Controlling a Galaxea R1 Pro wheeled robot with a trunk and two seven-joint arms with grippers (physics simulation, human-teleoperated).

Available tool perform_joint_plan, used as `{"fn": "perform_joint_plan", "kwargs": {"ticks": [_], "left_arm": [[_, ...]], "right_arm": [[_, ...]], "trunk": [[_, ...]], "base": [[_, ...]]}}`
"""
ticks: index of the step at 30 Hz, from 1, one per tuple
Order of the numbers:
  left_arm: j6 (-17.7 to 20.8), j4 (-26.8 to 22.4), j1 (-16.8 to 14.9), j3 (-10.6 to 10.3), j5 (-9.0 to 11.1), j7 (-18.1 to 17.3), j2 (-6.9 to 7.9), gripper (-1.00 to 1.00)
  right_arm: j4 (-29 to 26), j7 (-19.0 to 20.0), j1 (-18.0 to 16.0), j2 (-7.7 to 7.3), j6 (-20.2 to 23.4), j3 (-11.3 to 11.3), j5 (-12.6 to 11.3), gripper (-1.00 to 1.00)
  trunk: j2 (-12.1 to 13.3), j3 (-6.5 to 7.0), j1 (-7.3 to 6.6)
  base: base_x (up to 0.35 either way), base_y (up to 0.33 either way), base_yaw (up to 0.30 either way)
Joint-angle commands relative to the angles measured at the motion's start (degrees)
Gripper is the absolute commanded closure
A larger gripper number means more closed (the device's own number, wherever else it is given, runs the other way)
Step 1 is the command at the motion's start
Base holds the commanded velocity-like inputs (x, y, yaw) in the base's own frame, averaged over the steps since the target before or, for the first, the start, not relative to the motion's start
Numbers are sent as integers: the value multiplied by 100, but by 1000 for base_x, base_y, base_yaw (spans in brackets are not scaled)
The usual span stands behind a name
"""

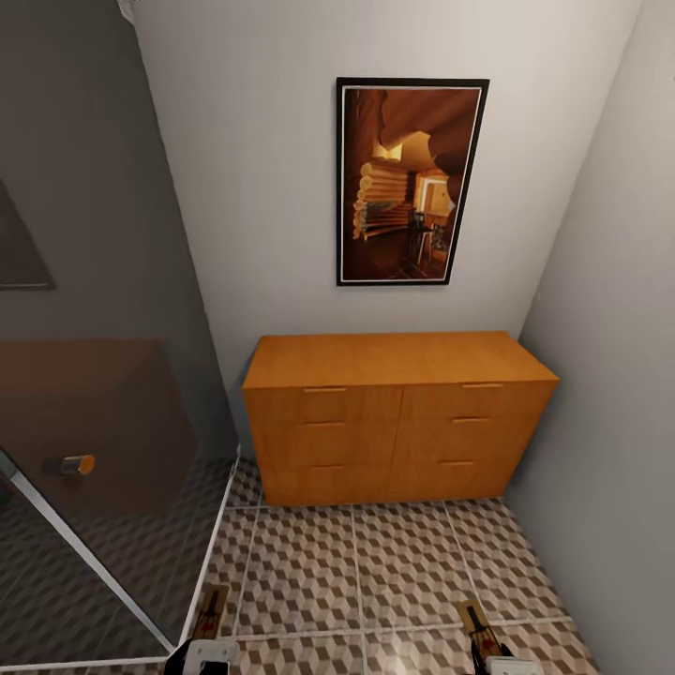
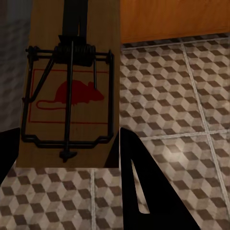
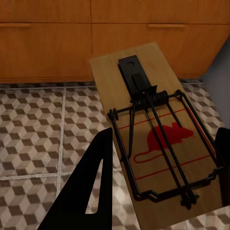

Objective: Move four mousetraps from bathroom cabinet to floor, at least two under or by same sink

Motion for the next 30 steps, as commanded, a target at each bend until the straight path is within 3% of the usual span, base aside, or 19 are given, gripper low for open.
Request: {"fn": "perform_joint_plan", "kwargs": {"ticks": [1, 18, 30], "left_arm": [[-27, 18, -8, -49, -1, 34, -4, 100], [-28, 18, -8, -46, -1, 34, -4, 100], [-30, 18, -8, -49, -1, 34, -4, 100]], "right_arm": [[1, -34, -5, -4, -15, 50, -38, 100], [-1, -34, -5, -5, -15, 50, -38, 100], [-1, -34, -5, -7, -15, 50, -38, 100]], "trunk": [[-12, -3, 4], [-12, 148, 4], [-12, 161, 4]], "base": [[0, 0, 0], [0, 0, 0], [0, 0, 0]]}}
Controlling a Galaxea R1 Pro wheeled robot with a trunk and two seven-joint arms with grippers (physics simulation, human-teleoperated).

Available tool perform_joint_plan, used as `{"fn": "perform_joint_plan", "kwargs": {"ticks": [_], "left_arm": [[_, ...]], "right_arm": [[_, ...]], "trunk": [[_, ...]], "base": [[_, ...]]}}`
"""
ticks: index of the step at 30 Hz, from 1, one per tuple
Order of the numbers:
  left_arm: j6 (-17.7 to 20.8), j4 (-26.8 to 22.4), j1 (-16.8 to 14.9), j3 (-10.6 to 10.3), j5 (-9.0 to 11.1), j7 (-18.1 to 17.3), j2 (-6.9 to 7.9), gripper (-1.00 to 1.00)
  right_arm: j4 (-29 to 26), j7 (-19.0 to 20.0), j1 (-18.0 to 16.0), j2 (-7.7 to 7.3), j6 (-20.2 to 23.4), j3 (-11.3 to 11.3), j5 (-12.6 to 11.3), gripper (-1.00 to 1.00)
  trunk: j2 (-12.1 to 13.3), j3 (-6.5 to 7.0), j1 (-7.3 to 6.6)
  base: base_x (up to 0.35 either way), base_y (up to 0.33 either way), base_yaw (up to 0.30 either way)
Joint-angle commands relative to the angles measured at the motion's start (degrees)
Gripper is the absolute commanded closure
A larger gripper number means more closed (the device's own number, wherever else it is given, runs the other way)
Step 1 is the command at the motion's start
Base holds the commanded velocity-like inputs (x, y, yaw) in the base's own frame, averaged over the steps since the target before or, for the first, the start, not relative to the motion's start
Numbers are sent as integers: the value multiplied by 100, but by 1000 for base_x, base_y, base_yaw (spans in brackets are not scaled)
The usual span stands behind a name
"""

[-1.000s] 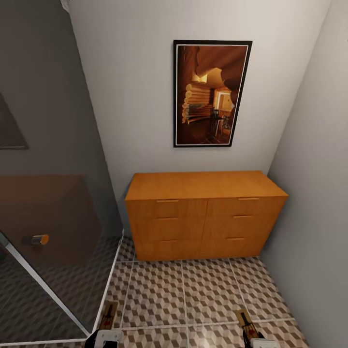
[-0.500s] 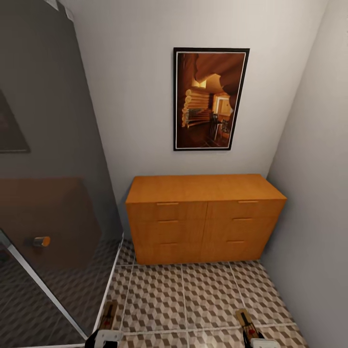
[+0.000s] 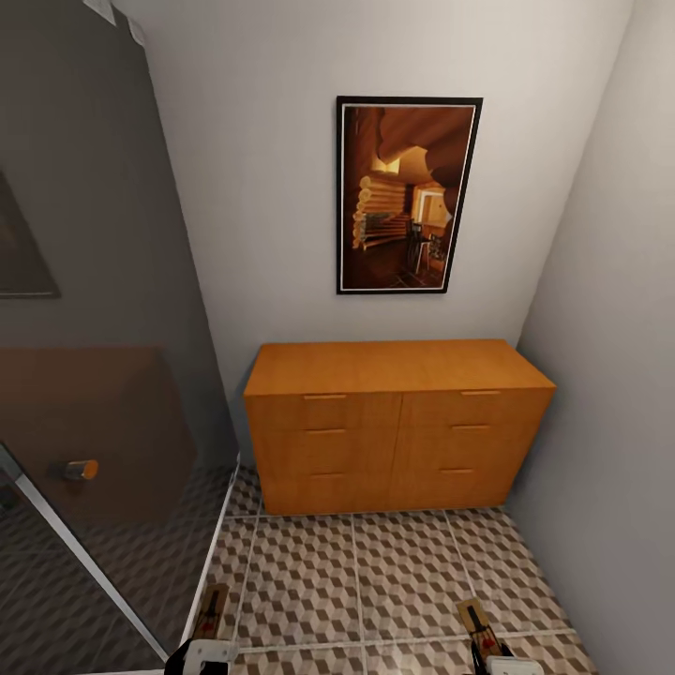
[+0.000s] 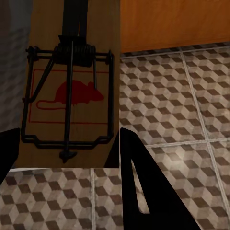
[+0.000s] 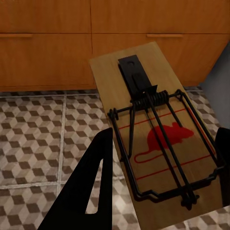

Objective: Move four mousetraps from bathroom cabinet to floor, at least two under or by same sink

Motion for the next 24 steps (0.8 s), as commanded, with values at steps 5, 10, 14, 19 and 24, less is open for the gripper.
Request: {"fn": "perform_joint_plan", "kwargs": {"ticks": [5, 10, 14, 19, 24], "left_arm": [[-28, 18, -9, -47, -1, 34, -4, 100], [-27, 18, -9, -45, -1, 34, -4, 100], [-27, 18, -9, -45, -1, 34, -4, 100], [-28, 18, -9, -48, -1, 34, -4, 100], [-30, 18, -9, -47, -1, 34, -4, 100]], "right_arm": [[0, -33, -5, -6, -15, 49, -38, 100], [0, -33, -5, 4, -15, 49, -38, 100], [0, -33, -5, 3, -15, 49, -38, 100], [0, -33, -5, -4, -15, 49, -38, 100], [0, -33, -5, -10, -15, 49, -38, 100]], "trunk": [[-12, -12, 3], [-12, -12, 3], [-12, -12, 3], [-12, -12, 3], [-12, -12, 3]], "base": [[0, 0, 0], [0, 0, 9], [0, 0, 159], [0, 0, 94], [0, 0, 3]]}}
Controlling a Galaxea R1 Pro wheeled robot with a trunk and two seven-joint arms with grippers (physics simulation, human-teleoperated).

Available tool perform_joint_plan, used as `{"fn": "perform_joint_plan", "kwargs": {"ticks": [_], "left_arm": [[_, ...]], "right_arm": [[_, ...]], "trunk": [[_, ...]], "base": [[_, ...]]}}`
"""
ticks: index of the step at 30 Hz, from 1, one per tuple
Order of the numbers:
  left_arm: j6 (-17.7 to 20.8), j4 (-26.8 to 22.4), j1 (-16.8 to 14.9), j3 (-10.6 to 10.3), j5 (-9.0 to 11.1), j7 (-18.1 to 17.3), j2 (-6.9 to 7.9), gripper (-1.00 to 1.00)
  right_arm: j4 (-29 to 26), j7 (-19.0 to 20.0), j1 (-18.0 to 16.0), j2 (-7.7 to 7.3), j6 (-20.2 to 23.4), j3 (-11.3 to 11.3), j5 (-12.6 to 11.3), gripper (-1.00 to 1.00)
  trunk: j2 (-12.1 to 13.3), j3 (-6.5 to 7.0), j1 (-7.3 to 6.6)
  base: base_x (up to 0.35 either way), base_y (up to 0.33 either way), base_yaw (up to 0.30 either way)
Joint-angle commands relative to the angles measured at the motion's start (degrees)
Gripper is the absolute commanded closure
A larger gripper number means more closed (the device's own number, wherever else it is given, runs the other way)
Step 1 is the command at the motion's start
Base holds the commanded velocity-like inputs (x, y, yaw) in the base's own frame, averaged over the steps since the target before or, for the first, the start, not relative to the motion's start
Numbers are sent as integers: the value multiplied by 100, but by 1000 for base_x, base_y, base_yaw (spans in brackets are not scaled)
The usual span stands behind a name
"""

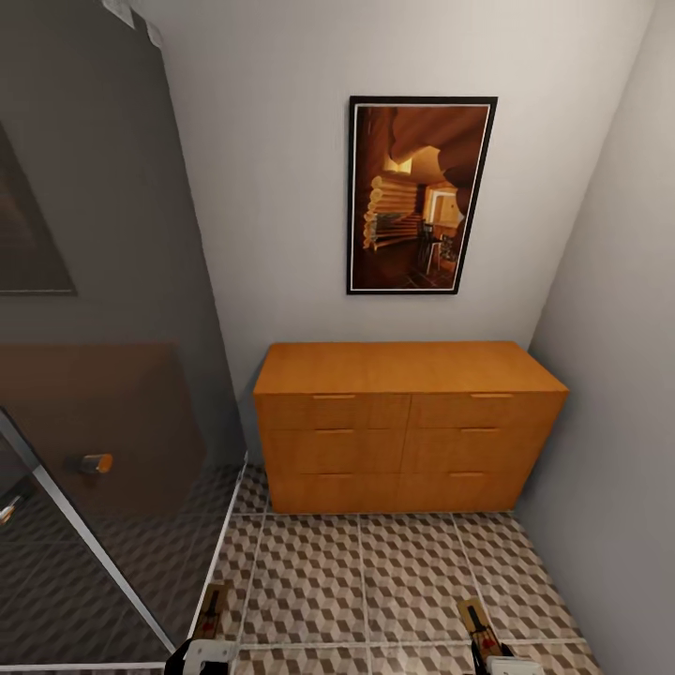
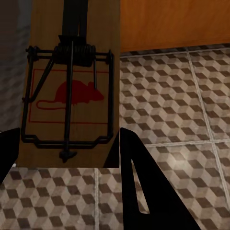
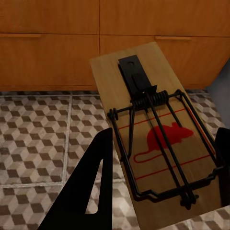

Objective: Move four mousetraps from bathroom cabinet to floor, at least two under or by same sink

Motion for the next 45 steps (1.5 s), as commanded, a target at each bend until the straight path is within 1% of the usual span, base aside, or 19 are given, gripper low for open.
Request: {"fn": "perform_joint_plan", "kwargs": {"ticks": [1, 6, 21, 27, 32, 45], "left_arm": [[-27, 18, -9, -45, -1, 34, -4, 100], [-24, 18, -9, -47, -1, 34, -4, 100], [-19, 18, -9, -48, -1, 33, -4, 100], [-19, 18, -9, -49, -1, 26, -20, 100], [-20, 18, -9, -49, -1, 26, -22, 100], [-19, 18, -9, -49, -1, 26, -22, 100]], "right_arm": [[0, -33, -5, -5, -14, 50, -38, 100], [0, -33, -5, -5, -14, 50, -38, 100], [0, -33, -5, 4, -14, 50, -38, 100], [0, -33, -5, 12, -12, 50, -38, 100], [0, -33, -5, 13, -9, 50, -38, 100], [0, -33, -5, 13, -6, 50, -38, 100]], "trunk": [[-12, -13, 4], [-12, -13, 4], [-12, -13, 4], [-12, -13, 4], [-12, -13, 4], [-12, -13, 4]], "base": [[0, 0, 0], [-29, 0, 0], [-290, 0, 0], [-60, 0, 19], [-3, 0, 207], [0, 0, 283]]}}
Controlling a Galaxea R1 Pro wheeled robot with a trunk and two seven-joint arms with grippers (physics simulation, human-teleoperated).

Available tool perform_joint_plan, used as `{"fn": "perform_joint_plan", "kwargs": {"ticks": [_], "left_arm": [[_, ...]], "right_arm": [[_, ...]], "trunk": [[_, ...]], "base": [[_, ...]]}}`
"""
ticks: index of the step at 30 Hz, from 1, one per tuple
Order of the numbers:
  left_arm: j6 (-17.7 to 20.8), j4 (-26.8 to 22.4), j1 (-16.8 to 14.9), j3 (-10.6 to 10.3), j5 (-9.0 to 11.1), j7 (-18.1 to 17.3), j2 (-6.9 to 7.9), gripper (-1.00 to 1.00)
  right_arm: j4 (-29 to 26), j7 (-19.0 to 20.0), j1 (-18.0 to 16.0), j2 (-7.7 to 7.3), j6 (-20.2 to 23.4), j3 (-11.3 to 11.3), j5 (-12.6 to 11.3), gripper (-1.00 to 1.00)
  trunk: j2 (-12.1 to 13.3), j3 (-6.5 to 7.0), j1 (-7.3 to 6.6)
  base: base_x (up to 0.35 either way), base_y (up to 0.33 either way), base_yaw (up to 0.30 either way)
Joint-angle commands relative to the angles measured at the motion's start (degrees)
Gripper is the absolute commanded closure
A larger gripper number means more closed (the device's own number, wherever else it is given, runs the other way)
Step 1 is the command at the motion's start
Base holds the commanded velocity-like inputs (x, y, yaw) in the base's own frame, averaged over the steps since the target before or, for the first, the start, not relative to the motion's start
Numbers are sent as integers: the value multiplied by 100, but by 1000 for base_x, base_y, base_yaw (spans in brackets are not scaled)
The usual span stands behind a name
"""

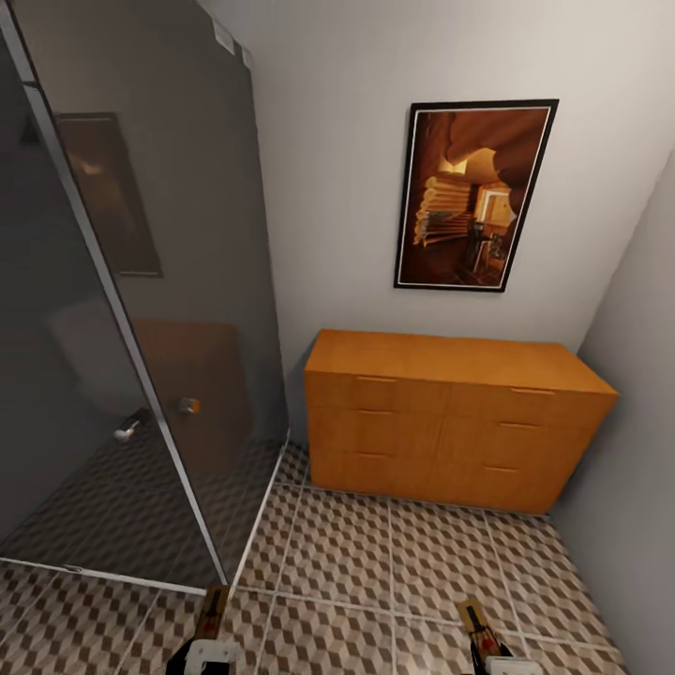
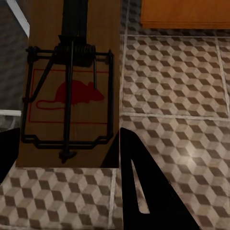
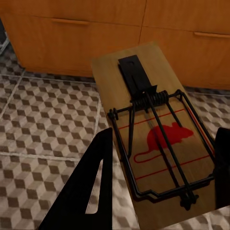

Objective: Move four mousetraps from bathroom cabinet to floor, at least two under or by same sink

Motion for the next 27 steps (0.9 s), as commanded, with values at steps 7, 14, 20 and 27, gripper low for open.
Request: {"fn": "perform_joint_plan", "kwargs": {"ticks": [7, 14, 20, 27], "left_arm": [[-27, 22, -10, -46, 1, 34, -6, 100], [-27, 22, -10, -46, 1, 34, -6, 100], [-27, 22, -10, -45, 1, 34, -6, 100], [-27, 22, -10, -44, 1, 35, -6, 100]], "right_arm": [[-3, -34, -3, -5, -14, 50, -37, 100], [-2, -34, -3, -5, -14, 50, -37, 100], [-3, -34, -3, -5, -14, 50, -37, 100], [-3, -34, -3, -5, -14, 50, -37, 100]], "trunk": [[-12, -12, 3], [-12, -12, 3], [-12, -12, 3], [-12, -12, 3]], "base": [[0, 0, 287], [0, 0, 287], [0, 0, 287], [0, 0, 287]]}}
